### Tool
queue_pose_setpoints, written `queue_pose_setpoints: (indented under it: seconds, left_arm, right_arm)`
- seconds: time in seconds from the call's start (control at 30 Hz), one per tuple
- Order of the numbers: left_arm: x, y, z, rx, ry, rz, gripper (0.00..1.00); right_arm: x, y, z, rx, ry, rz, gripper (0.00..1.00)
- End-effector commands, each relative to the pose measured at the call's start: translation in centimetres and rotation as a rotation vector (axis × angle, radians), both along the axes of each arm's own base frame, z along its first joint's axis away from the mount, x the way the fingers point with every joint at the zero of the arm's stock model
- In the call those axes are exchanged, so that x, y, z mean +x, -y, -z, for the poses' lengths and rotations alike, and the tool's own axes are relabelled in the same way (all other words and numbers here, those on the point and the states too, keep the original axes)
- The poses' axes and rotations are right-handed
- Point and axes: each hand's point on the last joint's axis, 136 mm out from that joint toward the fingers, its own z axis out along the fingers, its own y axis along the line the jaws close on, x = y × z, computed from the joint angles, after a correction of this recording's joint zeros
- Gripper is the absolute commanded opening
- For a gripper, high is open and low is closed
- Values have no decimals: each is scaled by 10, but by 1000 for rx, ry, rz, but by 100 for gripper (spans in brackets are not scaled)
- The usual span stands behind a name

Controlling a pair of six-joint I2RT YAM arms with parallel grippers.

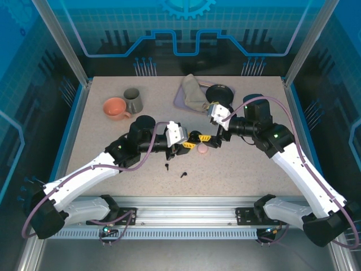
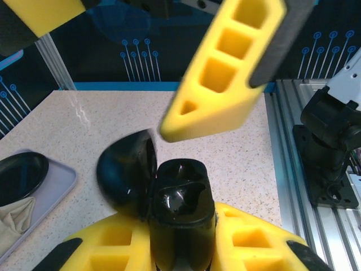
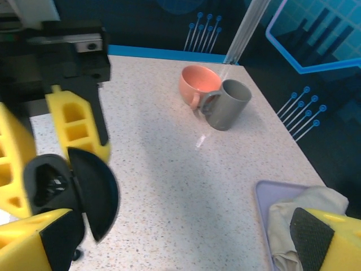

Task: Insert the wireless bluetooth earbuds into the charging case

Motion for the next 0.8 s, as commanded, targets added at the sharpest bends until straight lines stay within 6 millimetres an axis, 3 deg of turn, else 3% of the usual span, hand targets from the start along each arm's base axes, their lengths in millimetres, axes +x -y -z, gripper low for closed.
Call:
queue_pose_setpoints:
  seconds: [0.0, 0.37, 0.57, 0.67, 0.77]
  left_arm:
    - [-10, 5, -16, -31, 38, 55, 0]
    - [-1, 1, -11, -34, 56, -11, 0]
    - [2, -7, -9, -53, 78, -56, 0]
    - [2, -13, -9, -61, 91, -86, 0]
    - [3, -20, -9, -71, 103, -117, 0]
  right_arm:
    - [7, 6, -18, 24, 41, 40, 99]
    - [2, 32, -30, 64, 68, 126, 100]
    - [4, 44, -28, 104, 2, 205, 100]
    - [16, 59, -21, 130, -72, 341, 100]
    - [37, 89, -8, 173, -191, 592, 100]
